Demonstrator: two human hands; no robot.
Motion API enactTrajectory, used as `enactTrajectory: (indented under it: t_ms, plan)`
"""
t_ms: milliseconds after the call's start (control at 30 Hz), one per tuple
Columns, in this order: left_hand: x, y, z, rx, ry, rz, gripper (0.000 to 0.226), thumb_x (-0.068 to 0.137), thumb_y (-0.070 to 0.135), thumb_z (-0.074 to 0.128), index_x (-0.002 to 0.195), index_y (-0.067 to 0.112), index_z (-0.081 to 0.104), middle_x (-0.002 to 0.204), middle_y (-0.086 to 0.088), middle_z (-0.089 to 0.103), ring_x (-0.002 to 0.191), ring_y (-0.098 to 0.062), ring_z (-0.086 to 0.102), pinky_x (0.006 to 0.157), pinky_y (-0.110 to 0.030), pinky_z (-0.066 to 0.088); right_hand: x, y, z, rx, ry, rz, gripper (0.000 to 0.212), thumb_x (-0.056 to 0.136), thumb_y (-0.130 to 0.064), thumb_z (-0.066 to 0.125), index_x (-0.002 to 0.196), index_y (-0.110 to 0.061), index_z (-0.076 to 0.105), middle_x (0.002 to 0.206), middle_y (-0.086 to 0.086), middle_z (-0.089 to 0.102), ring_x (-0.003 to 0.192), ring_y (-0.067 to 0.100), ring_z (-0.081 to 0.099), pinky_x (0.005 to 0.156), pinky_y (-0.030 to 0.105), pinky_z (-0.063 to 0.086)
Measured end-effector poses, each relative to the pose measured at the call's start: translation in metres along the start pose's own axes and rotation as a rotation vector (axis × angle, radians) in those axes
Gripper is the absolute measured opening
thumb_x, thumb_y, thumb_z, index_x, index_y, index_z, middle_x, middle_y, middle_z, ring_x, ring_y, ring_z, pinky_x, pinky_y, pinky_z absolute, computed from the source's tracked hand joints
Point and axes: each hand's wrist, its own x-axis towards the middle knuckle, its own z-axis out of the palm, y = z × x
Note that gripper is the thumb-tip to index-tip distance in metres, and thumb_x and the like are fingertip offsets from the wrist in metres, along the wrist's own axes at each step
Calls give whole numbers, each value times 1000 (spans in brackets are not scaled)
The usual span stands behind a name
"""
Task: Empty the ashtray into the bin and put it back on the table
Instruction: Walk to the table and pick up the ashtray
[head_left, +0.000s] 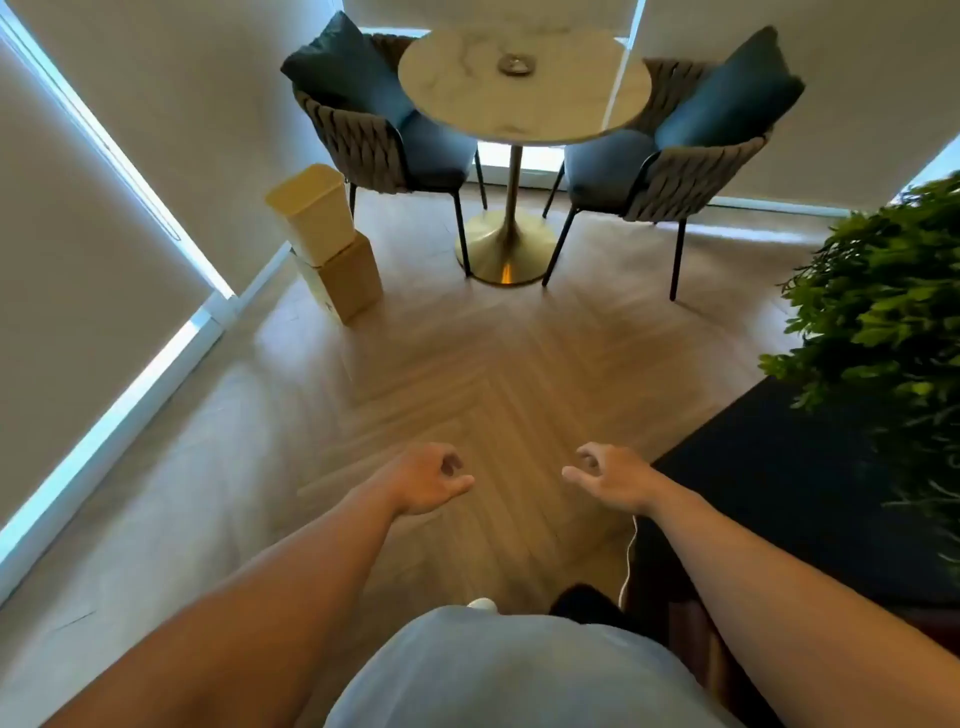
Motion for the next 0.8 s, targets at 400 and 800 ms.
enactTrajectory:
  t_ms: [400,800]
  plan:
    - [94,-3,-68,-15,-40,-23,46,86,51,61,119,19,62,115,0,66,100,-14,63,89,-32,51,92,-24,-46,21,1,35,75,91,-59,52,150,-14,37,153,9,44,139,27,43,109,41,40]
    - [288,59,-203,-14,-14,-65,49,88,49,61,124,16,59,117,-4,65,103,-21,62,95,-43,51,258,-46,-211,11,-23,-1,72,92,-57,53,149,-16,38,153,10,45,137,29,46,108,43,43]
